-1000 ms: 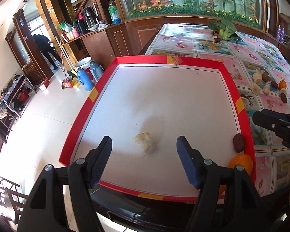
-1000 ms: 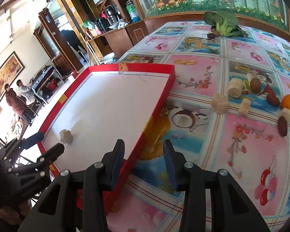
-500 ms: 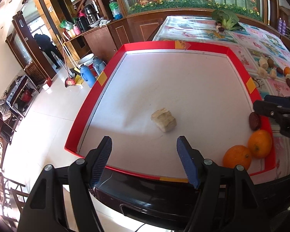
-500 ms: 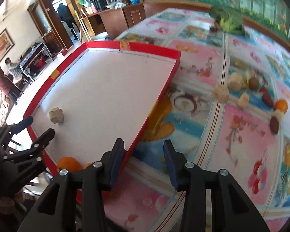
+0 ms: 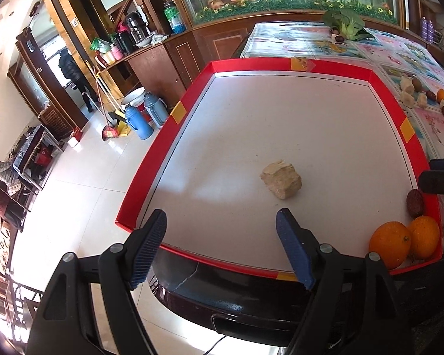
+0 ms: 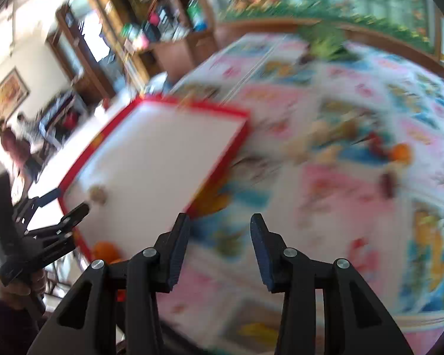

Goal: Organize fruits
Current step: 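Move both grippers back over the remaining fruit on the table, then grasp another round bread piece with the left gripper while the right grasps another red date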

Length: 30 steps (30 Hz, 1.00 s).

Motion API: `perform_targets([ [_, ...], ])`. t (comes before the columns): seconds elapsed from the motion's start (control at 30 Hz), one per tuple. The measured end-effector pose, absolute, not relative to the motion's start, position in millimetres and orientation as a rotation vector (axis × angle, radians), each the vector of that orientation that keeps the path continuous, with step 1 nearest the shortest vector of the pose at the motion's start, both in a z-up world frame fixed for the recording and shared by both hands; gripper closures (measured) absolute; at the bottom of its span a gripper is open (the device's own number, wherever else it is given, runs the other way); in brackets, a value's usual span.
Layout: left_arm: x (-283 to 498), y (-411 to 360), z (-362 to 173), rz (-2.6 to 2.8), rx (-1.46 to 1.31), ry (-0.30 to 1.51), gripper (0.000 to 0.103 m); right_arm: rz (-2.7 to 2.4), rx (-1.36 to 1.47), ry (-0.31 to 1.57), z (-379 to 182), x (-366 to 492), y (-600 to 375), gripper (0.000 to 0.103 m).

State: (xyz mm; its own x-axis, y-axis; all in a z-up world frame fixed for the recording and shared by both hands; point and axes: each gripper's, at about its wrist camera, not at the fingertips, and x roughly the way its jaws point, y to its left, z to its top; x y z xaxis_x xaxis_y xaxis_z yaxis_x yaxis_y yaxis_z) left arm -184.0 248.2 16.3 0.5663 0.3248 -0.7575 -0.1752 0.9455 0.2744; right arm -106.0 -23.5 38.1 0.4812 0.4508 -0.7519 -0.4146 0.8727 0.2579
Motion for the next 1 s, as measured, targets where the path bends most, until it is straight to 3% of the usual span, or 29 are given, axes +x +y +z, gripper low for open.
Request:
perform_targets([
  [0.27,-177.5,221.9,53.3,0.213,0.102,0.817,0.026,0.261,0.082,0.877,19.2,-78.6,-118.2,0.061],
  [0.53,-133.1,120.0,77.8,-0.051,0.138,0.768,0.026,0.272,0.151,0.924,7.8,-52.5,-132.3,0.061],
  [0.87,-76.8,61.7,53.2,-0.101,0.18,0.872,0.026,0.264,0.135,0.935,-1.3,-35.1,-127.3,0.083],
  [1.0,-61.8,57.2,45.8,-0.088,0.189,0.896,0.026,0.268,0.119,0.924,-1.4,-37.3,-128.0,0.084],
])
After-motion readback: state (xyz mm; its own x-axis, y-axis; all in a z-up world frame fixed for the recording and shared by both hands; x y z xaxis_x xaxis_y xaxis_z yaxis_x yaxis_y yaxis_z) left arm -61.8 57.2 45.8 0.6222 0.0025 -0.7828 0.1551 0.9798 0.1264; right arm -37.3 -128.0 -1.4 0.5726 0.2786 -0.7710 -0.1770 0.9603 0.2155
